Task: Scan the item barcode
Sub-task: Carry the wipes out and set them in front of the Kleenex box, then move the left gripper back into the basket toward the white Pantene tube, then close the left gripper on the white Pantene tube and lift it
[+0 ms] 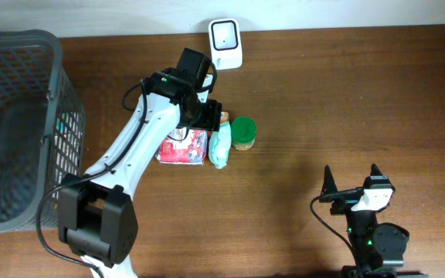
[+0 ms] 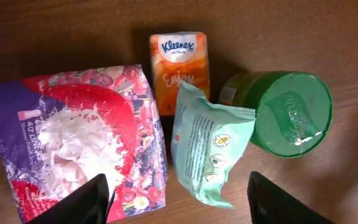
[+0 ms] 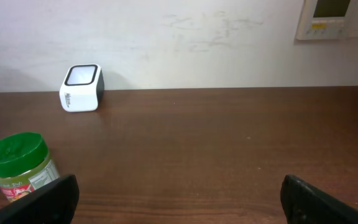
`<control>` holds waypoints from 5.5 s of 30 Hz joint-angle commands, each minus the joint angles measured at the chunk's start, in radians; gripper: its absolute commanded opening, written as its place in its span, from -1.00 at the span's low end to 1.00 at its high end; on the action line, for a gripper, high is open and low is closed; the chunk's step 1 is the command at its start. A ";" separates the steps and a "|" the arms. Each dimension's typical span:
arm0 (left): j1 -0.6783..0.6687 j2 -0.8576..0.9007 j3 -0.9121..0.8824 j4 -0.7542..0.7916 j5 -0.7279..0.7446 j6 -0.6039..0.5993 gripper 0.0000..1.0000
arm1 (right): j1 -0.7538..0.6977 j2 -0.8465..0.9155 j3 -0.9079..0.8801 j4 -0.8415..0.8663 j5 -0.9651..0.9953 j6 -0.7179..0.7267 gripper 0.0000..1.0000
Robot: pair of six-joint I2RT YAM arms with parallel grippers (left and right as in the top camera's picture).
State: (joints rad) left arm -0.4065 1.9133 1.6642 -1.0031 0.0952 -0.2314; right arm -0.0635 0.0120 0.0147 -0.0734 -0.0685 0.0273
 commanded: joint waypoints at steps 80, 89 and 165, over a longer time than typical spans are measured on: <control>0.940 0.332 0.431 -0.290 0.122 0.064 0.99 | 0.005 -0.006 -0.009 -0.001 0.009 0.011 0.97; 0.940 0.497 0.431 -0.182 0.179 0.005 0.79 | 0.004 -0.006 -0.009 -0.001 0.009 0.011 0.97; 0.972 0.057 -0.272 -0.113 -0.058 0.053 -1.00 | 0.005 -0.006 -0.009 -0.001 0.009 0.011 0.97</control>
State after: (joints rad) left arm 0.5705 1.9419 1.3674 -1.0843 0.0071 -0.1596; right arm -0.0635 0.0120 0.0147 -0.0734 -0.0685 0.0277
